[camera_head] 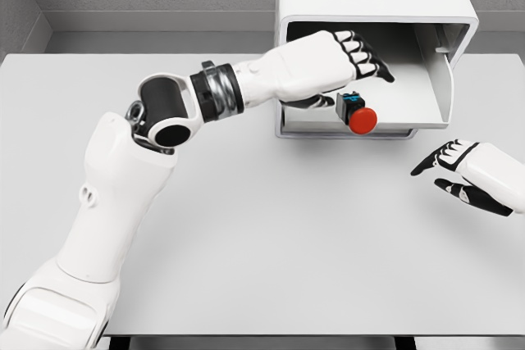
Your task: Slide open multi-storey tabletop storage cabinets and put open load switch and slide close multi-storey tabletop storage cabinets
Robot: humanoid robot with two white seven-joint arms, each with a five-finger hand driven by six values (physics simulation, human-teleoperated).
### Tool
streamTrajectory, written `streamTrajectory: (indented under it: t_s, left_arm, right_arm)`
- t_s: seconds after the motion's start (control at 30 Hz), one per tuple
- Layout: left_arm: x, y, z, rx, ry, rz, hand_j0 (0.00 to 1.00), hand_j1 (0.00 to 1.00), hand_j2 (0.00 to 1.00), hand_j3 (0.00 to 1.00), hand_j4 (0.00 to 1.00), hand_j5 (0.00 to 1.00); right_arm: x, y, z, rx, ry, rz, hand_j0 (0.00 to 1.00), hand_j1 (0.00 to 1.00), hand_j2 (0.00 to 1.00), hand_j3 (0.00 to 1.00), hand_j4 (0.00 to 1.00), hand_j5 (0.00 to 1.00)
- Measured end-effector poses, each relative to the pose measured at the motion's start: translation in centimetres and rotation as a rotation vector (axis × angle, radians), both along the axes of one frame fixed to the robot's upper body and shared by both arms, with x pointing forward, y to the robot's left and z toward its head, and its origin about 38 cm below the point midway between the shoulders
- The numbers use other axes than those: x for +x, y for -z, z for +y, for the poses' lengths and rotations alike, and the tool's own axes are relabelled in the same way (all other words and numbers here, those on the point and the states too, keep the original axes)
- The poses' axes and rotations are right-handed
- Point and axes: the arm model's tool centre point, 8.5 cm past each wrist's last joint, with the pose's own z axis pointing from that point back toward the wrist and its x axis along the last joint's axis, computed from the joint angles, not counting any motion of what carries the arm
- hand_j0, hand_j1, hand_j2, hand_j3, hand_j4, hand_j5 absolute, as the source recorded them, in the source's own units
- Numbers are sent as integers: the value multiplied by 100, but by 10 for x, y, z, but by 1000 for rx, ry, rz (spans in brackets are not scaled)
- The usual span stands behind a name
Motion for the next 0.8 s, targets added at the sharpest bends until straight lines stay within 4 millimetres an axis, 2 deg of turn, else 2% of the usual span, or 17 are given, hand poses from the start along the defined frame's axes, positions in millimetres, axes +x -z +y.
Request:
streamTrajectory:
  t_s: [0.07,0.27,0.47,0.53,0.63,0.8]
  left_arm:
    - [-4,-1,0,-7,3,-8,90,90,90,90,90,90]
    - [-19,-3,1,-32,19,-27,99,99,99,99,99,99]
    - [-35,-5,4,-61,32,-49,100,100,100,100,100,100]
    - [-42,-1,9,-83,28,-41,100,100,100,100,100,100]
    - [-49,-15,13,-158,70,-37,100,100,100,100,100,100]
    - [-52,-23,39,-261,133,23,100,100,100,100,100,100]
  right_arm:
    - [2,-2,1,1,-2,-7,59,59,59,59,59,59]
    - [1,1,3,3,-8,0,59,59,59,59,59,59]
    - [1,3,6,10,-16,5,61,61,61,61,61,61]
    - [0,5,8,17,-17,9,61,61,61,61,61,61]
    - [0,7,10,23,-19,11,61,61,61,61,61,61]
    - [18,-8,28,42,-66,-43,61,61,61,61,61,61]
